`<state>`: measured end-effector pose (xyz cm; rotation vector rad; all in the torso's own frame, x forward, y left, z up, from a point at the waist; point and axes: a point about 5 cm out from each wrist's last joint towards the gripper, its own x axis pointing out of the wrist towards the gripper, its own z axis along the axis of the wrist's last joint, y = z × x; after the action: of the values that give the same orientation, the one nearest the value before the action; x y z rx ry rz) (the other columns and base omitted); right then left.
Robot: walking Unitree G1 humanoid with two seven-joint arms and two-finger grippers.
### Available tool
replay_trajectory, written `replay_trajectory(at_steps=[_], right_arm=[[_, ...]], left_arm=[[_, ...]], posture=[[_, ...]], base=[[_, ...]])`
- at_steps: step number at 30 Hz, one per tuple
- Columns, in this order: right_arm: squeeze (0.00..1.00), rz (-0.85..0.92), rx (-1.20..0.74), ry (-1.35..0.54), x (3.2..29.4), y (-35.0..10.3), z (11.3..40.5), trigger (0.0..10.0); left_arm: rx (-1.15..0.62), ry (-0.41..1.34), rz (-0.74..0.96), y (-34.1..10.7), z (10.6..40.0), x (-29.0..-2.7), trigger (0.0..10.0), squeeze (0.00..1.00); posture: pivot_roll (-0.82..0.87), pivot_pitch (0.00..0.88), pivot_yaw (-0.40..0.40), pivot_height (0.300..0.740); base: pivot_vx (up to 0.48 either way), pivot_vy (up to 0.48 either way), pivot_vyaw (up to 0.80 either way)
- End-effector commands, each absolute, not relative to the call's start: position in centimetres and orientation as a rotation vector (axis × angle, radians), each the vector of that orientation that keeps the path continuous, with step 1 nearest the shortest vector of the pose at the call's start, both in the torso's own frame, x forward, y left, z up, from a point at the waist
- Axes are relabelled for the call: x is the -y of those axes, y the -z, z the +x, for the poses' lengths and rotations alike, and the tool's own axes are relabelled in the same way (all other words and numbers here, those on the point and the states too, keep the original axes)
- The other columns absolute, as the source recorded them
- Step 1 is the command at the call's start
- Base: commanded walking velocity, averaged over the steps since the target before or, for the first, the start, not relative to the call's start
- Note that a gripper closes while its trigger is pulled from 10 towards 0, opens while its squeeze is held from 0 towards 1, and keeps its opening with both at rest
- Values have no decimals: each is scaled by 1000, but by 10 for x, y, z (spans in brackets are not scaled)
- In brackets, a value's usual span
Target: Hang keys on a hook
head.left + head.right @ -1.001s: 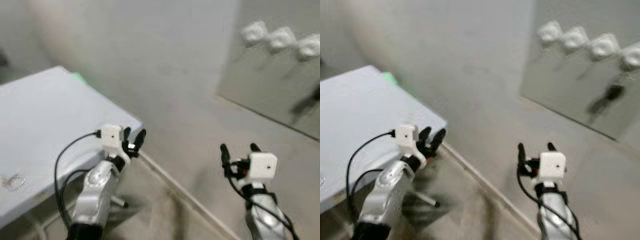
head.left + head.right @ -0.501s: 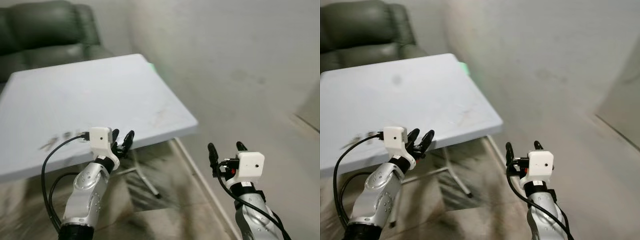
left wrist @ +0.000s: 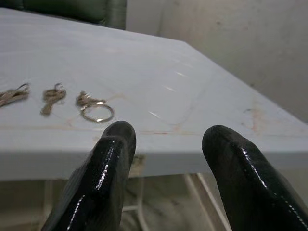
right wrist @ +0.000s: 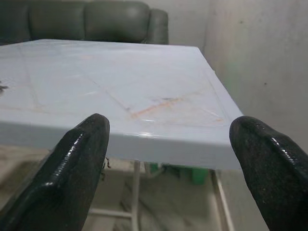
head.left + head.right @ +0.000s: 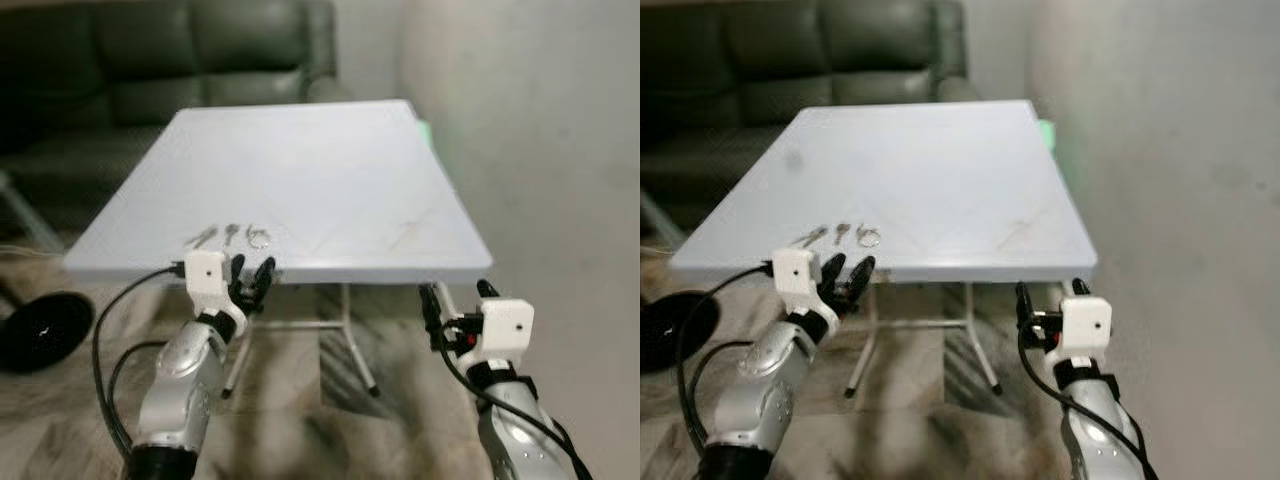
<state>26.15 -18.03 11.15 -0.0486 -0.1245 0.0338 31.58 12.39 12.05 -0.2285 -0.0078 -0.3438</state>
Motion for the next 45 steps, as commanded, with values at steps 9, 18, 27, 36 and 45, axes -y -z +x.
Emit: replay_trajectory(at_steps=[9, 18, 27, 36, 45], right_arm=[[0, 22, 156, -79, 170, -119, 264, 10000], [0, 28, 159, -96, 168, -120, 265, 10000], [0, 33, 161, -105, 167, -120, 265, 10000], [0, 40, 161, -114, 166, -120, 266, 10000], [0, 41, 161, -117, 164, -120, 265, 10000]], left_arm=[[5, 301, -225, -123, 319, -134, 10000, 0], [10, 295, -232, -124, 320, -134, 10000, 0], [15, 291, -237, -125, 321, -134, 10000, 0], [17, 288, -237, -125, 321, -134, 10000, 0], [18, 289, -236, -125, 321, -135, 10000, 0]], posture=[[21, 86, -2, 740], [22, 81, -6, 740], [23, 78, -9, 740], [25, 78, -10, 740], [26, 80, -9, 740]], base=[[0, 180, 0], [0, 412, 0], [0, 413, 0], [0, 413, 0], [0, 413, 0]])
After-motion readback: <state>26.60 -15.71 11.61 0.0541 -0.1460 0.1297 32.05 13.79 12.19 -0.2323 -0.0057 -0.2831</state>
